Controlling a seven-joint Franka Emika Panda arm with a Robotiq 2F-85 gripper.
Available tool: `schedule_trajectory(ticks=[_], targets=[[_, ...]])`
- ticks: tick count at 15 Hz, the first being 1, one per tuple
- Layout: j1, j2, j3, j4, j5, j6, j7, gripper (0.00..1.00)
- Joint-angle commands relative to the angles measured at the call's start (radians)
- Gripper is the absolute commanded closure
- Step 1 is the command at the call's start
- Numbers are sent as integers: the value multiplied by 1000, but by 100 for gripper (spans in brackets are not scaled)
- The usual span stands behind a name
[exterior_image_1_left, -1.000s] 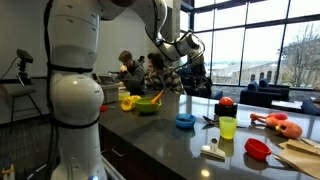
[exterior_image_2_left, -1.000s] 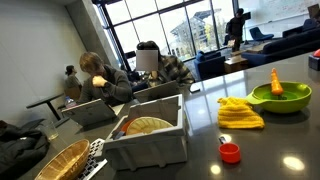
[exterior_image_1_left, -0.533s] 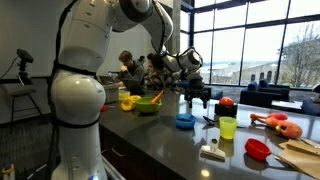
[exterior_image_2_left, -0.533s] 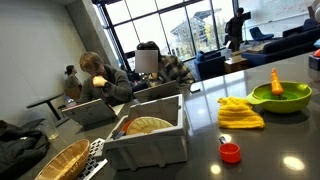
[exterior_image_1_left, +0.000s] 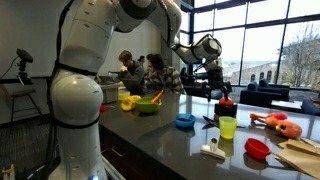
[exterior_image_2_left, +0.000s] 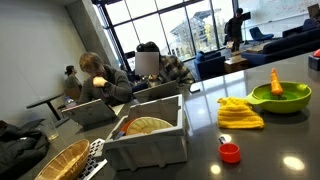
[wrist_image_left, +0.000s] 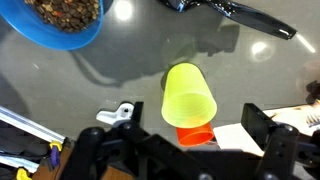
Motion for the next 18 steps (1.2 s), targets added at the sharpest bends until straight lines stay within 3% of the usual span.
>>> schedule_trajectory(ticks=[1, 7, 8, 12, 18], targets=[[-62, 59, 11, 105, 71, 6, -258, 0], [-98, 159, 16, 280, 143, -63, -670, 0], [-68, 114, -15, 197, 122, -14, -577, 0], [-69, 150, -11, 250, 132, -38, -650, 0], [-89, 180, 14, 274, 126, -82, -1057, 0]])
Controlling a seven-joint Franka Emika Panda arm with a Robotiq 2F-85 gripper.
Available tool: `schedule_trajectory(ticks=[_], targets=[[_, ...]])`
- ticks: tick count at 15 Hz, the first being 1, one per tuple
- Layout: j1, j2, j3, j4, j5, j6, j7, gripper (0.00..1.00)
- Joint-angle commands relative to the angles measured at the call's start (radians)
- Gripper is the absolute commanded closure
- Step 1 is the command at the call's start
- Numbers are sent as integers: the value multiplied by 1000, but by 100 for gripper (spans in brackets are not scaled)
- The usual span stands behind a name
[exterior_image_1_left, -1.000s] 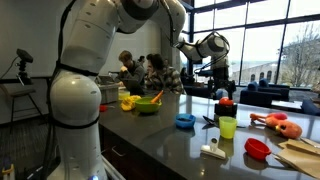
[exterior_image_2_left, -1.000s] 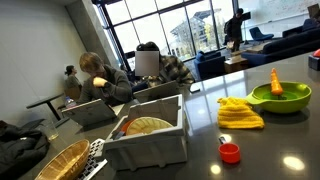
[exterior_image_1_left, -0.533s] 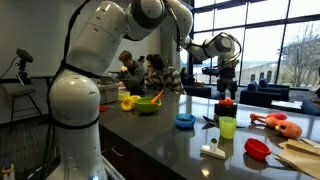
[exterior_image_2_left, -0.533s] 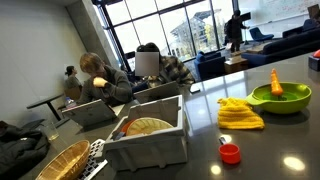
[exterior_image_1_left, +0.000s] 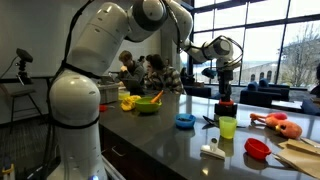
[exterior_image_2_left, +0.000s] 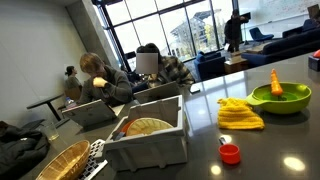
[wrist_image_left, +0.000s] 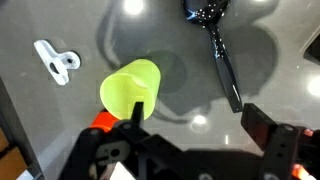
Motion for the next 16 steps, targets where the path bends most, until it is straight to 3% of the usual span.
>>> schedule_trajectory(ticks=[1, 8, 12, 16], targets=[[-14, 30, -3, 50, 1, -50, -217, 0], [-12, 136, -27, 139, -44, -152, -592, 0], [15, 172, -45, 164, -85, -161, -643, 0], [25, 107, -24, 109, -10, -60, -599, 0]])
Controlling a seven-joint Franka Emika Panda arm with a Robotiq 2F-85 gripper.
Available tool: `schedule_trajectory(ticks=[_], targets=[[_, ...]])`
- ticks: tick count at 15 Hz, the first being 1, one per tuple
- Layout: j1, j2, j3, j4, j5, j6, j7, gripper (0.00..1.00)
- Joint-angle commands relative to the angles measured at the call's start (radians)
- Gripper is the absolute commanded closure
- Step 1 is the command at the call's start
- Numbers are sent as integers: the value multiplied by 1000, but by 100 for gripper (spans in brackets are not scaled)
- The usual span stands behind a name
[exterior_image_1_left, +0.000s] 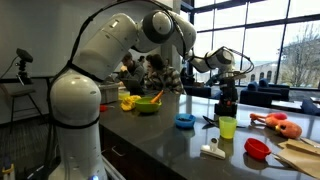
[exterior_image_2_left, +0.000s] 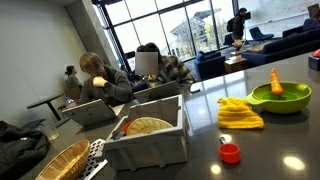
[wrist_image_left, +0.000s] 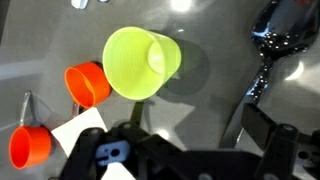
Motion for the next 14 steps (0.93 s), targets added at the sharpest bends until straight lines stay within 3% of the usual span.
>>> schedule_trajectory(ticks=[1, 7, 14], targets=[[13, -50, 6, -21, 68, 56, 1, 0], [-10, -8, 20, 33, 165, 23, -93, 0], [-28, 42, 10, 63, 194, -15, -124, 0]])
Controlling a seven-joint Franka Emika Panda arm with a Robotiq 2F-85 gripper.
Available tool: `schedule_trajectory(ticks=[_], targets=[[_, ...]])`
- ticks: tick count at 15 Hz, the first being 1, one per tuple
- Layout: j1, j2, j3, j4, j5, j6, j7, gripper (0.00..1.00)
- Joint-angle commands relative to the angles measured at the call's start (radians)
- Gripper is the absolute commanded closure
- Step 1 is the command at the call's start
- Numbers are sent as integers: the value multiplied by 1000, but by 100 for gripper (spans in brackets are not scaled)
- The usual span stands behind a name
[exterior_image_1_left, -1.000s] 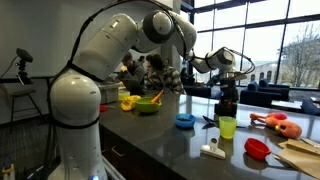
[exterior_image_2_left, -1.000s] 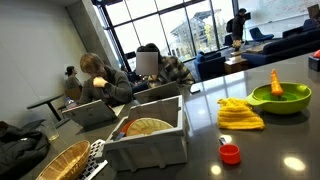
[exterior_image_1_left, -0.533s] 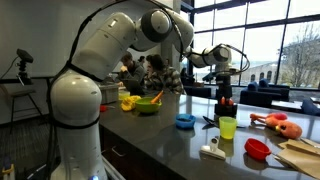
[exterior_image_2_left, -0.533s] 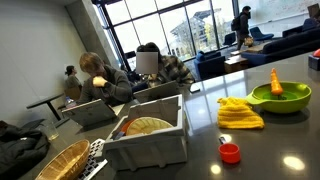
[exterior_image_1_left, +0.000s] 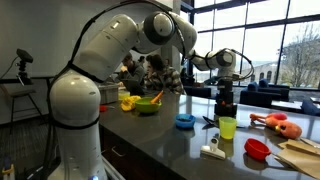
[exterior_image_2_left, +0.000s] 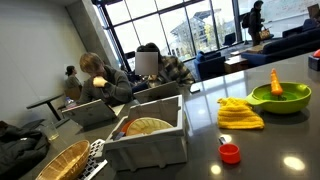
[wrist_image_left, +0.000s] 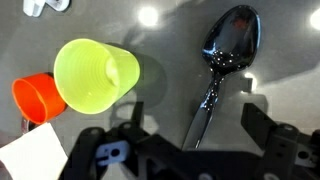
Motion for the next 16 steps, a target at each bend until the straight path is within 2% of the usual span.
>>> schedule_trajectory(ticks=[1, 16], targets=[[-14, 35, -4, 54, 26, -43, -35, 0], [4, 176, -42, 189, -7, -94, 60, 0]])
